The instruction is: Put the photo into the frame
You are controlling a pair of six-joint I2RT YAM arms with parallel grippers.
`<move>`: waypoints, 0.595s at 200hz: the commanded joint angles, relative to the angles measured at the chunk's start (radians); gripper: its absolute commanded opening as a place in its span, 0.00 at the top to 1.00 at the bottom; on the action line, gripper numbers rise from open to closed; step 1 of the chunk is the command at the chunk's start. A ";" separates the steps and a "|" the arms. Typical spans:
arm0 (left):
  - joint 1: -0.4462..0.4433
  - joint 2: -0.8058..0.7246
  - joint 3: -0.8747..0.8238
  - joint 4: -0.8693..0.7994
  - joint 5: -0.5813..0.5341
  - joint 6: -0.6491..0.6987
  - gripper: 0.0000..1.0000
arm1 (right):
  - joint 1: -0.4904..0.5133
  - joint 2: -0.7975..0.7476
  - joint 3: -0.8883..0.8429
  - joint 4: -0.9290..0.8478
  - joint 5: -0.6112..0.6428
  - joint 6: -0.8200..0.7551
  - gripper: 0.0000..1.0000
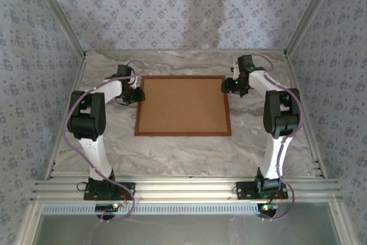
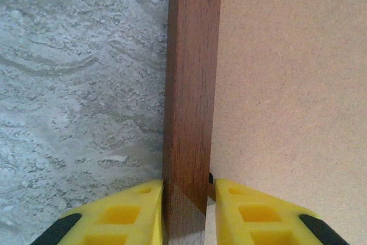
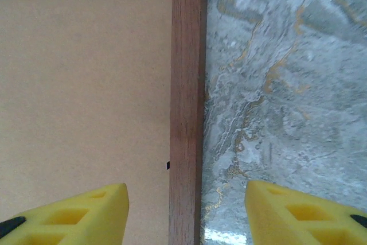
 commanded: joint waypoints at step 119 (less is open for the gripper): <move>-0.015 0.041 0.008 -0.031 0.034 0.024 0.74 | 0.009 0.166 0.183 -0.182 0.076 -0.058 0.56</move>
